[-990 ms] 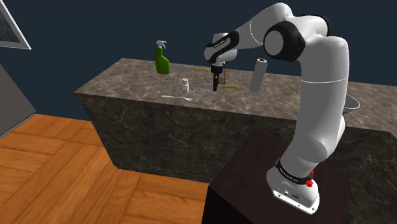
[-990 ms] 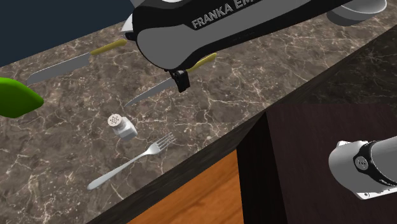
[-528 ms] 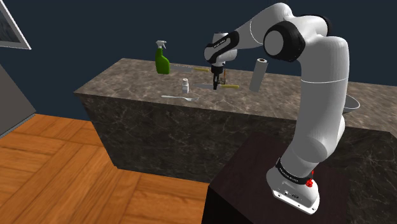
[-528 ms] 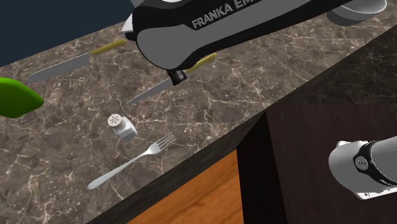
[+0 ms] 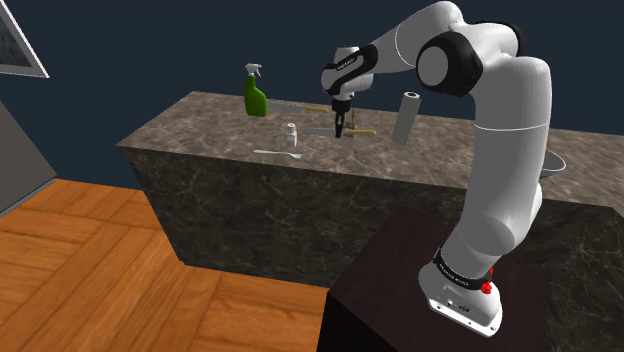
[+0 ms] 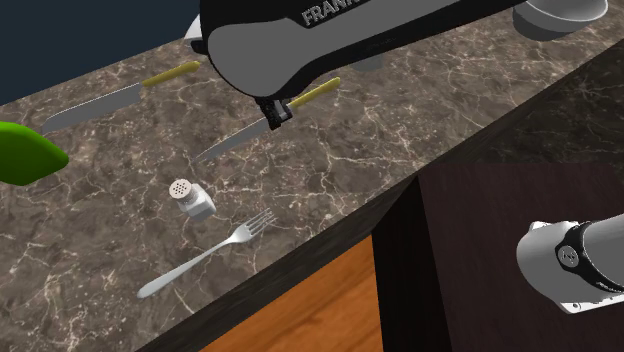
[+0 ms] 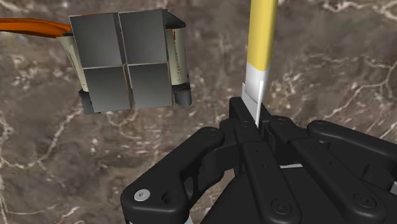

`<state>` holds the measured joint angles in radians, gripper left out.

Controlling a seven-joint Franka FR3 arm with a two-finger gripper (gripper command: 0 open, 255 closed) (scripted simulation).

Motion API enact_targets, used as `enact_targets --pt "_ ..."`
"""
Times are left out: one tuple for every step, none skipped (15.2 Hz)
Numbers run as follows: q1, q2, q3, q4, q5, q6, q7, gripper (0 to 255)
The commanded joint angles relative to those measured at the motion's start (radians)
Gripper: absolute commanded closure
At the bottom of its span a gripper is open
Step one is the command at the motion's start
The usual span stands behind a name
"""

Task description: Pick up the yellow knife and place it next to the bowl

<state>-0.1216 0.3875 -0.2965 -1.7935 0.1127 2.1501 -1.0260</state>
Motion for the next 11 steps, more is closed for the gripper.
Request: enact_targets --pt "0.002 -0.018 -0.003 0.004 -0.006 -0.021 0.003 255" --pt "0.003 -0.024 -0.004 0.009 -0.008 -0.032 0.004 255" --pt "0.003 -0.029 -0.005 0.015 -0.011 -0.043 0.006 255" --pt "0.004 -0.035 -0.006 0.021 -0.013 -0.055 0.007 255" --pt "0.004 -0.04 -0.007 0.027 -0.015 -0.066 0.008 255" --pt "0.005 -0.046 -0.008 0.034 -0.017 -0.078 0.009 255" --pt "0.005 -0.051 -0.008 0.04 -0.019 -0.089 0.01 255" --pt "0.006 -0.056 -0.009 0.047 -0.021 -0.101 0.011 255" --pt "0.006 -0.061 -0.01 0.054 -0.023 -0.113 0.013 255" --pt "0.007 -0.065 -0.01 0.062 -0.025 -0.124 0.014 255" --pt "0.007 -0.07 -0.011 0.069 -0.026 -0.136 0.015 255"
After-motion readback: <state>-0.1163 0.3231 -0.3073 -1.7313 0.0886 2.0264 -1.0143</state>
